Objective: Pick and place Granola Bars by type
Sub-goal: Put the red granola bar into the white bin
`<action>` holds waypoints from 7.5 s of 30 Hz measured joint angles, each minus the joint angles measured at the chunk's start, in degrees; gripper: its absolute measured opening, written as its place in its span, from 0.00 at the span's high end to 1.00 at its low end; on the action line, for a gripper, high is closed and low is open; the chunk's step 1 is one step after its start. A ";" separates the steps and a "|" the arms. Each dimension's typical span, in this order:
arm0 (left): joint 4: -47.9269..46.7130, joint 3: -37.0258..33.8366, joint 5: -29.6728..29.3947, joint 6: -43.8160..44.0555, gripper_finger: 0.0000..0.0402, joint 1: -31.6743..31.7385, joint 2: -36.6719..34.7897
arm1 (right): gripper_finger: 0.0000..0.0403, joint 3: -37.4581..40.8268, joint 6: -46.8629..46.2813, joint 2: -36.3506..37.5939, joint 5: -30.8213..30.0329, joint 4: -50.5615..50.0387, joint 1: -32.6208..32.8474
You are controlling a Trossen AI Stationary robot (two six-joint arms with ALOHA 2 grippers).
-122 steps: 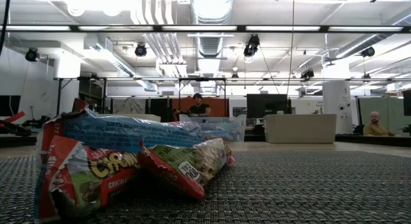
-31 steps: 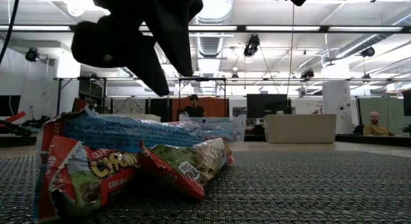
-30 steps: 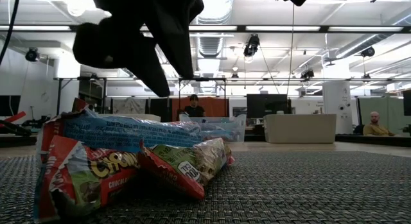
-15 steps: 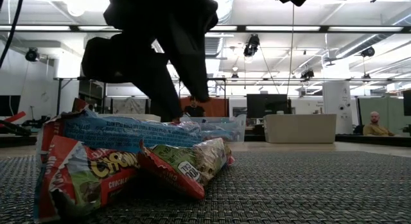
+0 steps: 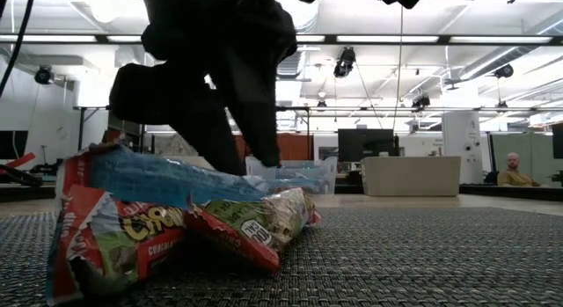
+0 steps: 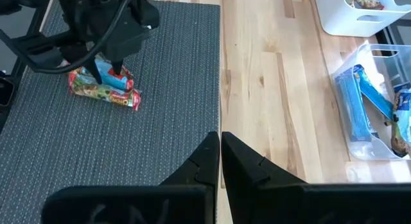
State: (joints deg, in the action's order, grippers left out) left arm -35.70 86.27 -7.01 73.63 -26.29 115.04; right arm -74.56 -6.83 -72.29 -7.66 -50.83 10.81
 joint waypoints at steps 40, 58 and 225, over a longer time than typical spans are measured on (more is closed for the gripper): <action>-8.07 5.23 1.05 -0.12 0.66 2.24 0.33 | 0.98 0.00 0.00 0.00 -0.31 0.00 -0.15; -5.20 5.21 3.38 -0.10 0.66 3.22 0.31 | 0.98 0.00 0.17 -0.04 -0.50 0.04 -0.13; -1.74 -1.76 13.84 -6.42 0.87 8.33 -4.51 | 0.98 0.00 -0.24 -0.07 -1.46 0.07 -0.74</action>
State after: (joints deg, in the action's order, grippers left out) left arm -37.44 84.51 6.83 67.22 -17.96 110.54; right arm -74.57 -7.07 -72.36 -9.13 -50.76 10.07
